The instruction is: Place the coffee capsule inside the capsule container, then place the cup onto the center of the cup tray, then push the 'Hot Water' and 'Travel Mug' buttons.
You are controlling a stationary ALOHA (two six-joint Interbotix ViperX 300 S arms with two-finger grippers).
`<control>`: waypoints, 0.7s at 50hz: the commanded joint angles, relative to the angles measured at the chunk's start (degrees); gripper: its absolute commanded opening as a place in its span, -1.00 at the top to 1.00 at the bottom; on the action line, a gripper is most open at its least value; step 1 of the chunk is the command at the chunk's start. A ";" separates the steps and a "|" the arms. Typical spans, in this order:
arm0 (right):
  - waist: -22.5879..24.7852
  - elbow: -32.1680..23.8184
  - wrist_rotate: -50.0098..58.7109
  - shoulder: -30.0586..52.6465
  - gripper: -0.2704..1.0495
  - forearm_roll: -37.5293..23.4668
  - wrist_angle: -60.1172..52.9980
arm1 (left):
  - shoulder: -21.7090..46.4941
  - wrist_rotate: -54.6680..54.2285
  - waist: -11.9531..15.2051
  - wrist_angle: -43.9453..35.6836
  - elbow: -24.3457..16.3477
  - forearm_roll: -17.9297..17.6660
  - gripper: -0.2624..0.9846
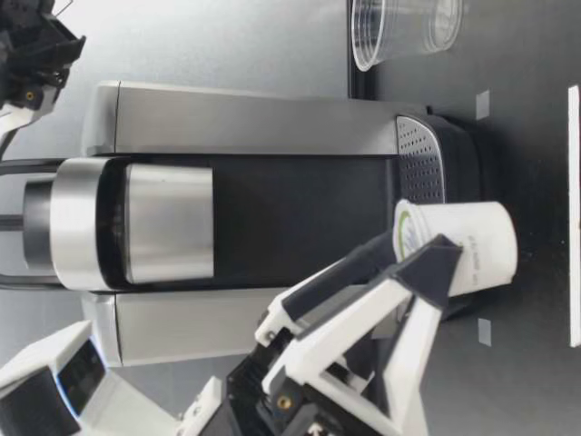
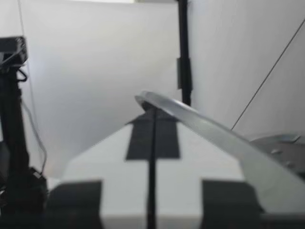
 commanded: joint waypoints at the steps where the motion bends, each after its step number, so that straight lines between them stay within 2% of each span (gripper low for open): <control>1: -2.29 -2.11 0.18 -0.44 0.56 0.26 0.26 | -1.85 0.00 0.18 -0.62 -1.23 -0.09 -0.27; 26: -10.11 -9.58 0.18 2.72 0.56 0.26 7.12 | -4.31 1.58 0.18 0.26 -3.43 0.18 -0.27; 35: -12.48 -10.02 0.18 2.64 0.56 0.35 7.29 | -8.00 7.65 0.18 6.94 -6.06 1.05 -0.27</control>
